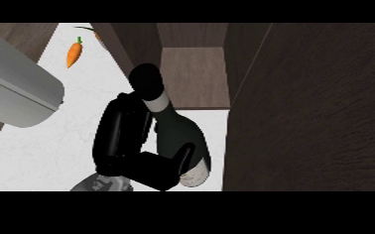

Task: Pick up the wine, place it into the cabinet and close the cabinet

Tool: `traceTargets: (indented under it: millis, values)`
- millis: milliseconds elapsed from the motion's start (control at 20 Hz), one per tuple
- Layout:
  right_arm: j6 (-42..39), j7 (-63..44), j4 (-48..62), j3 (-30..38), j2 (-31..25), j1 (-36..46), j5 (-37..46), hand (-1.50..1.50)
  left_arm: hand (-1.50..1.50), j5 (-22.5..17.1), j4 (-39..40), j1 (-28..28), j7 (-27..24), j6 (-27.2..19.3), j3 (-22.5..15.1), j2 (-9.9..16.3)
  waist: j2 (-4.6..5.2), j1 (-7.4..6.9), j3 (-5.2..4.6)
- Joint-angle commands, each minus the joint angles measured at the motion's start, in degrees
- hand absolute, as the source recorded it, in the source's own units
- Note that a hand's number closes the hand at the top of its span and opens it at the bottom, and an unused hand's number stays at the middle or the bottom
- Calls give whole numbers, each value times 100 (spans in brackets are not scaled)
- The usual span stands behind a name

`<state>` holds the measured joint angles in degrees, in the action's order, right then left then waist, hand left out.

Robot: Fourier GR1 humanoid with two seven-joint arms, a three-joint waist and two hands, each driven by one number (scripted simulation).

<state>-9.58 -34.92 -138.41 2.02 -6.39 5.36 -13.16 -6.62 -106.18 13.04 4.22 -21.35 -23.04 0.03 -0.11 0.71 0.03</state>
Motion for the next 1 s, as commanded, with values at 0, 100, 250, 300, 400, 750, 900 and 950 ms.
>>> traceTargets:
  millis: [0,100,250,300,400,750,900,950]
  values:
    - [49,-373,-344,462,-182,272,-909,-150,150,52,461,789,257,-575,-97,-3,8,-7,0]
    - [162,-435,-956,-94,134,-264,-438,-150,150,114,711,951,-26,-981,-456,-3,0,43,-2]
    - [77,-416,-864,65,37,-207,-564,-150,150,373,430,1165,516,-1261,-536,-3,-8,-10,0]
    - [-33,-277,-731,-53,49,-266,-432,-150,150,234,902,1294,63,-1702,-883,-3,2,18,-1]
    - [-103,-149,-813,-1,85,-417,-538,-150,150,-25,1075,1585,191,-2127,-988,-3,2,57,0]
    - [-70,-594,-915,472,-266,-130,-1056,-150,150,264,1667,1855,-63,-2208,-867,-3,-1,59,0]
    - [77,-490,-952,34,24,-205,-554,-150,150,-113,1724,2091,-18,-1888,-431,-3,0,15,-3]
    - [-186,-188,-833,218,-51,-470,-660,-150,150,-23,1687,1686,-266,-2160,-817,-3,1,8,-1]
